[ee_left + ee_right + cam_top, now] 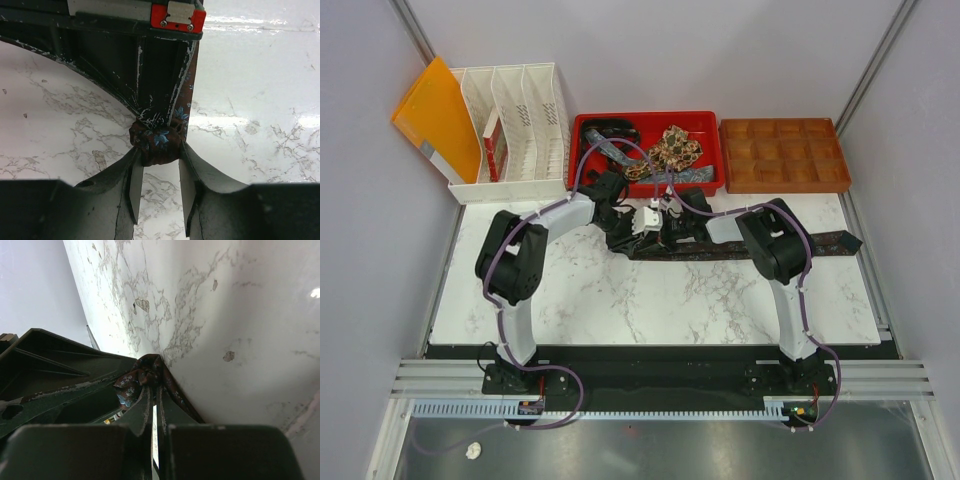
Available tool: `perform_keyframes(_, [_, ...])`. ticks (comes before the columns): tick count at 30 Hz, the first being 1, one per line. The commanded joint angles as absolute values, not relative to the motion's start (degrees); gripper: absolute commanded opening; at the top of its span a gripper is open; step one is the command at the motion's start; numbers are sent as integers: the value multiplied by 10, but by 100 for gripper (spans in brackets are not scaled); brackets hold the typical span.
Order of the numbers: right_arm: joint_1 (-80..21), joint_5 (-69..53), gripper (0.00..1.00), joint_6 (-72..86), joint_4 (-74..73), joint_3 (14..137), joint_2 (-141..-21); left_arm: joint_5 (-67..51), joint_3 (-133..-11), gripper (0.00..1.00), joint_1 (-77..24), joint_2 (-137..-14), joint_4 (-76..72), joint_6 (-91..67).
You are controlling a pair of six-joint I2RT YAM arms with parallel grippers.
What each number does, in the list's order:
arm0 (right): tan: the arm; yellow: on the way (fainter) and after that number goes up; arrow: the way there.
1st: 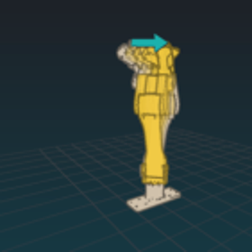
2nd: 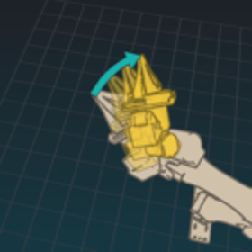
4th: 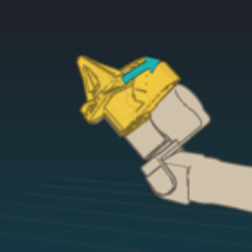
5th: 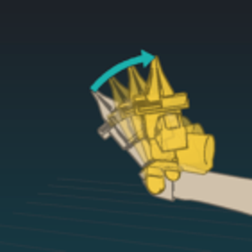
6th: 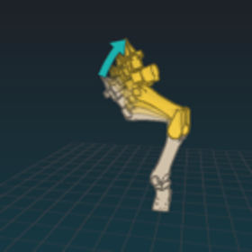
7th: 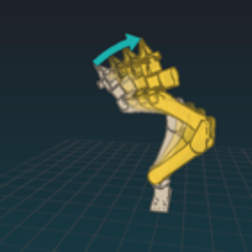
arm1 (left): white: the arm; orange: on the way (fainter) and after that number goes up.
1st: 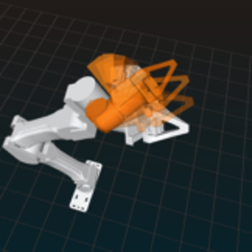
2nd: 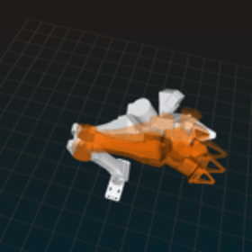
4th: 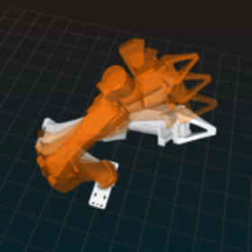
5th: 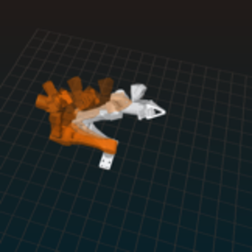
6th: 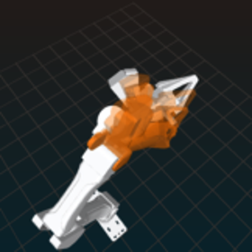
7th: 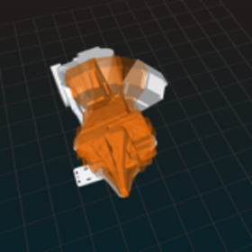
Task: Roll the ties
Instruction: Roll the tie at the center of the board.
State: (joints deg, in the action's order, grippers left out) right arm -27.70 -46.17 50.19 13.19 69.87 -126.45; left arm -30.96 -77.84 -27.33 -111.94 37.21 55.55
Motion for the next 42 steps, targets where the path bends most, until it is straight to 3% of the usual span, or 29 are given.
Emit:
perform_keyframes(1, [-292, -406, 0, 495, 117, 677, -1306, -355, -792, 41, -301, -1132, 355, 567])
perform_keyframes(5, [-293, -418, 0, 506, 139, 672, -1308, -352, -773, 41, -301, -1118, 350, 572])
perform_keyframes(9, [-300, -425, 0, 518, 156, 676, -1317, -347, -761, 31, -302, -1093, 345, 574])
perform_keyframes(15, [-314, -437, 1, 542, 180, 683, -1321, -294, -752, 32, -316, -1104, 347, 591])
perform_keyframes(25, [-285, -458, 37, 492, 90, 701, -1258, -232, -769, 28, -330, -1164, 431, 619])
perform_keyframes(34, [-272, -467, 52, 455, 28, 719, -1217, -219, -777, 27, -330, -1183, 446, 631])
perform_keyframes(38, [-271, -461, 48, 461, 35, 719, -1221, -219, -776, 27, -330, -1185, 446, 631])
perform_keyframes(41, [-271, -457, 36, 461, 37, 714, -1222, -219, -777, 27, -330, -1184, 445, 630])
perform_keyframes(42, [-270, -458, 26, 459, 37, 708, -1218, -219, -778, 27, -329, -1184, 446, 629])
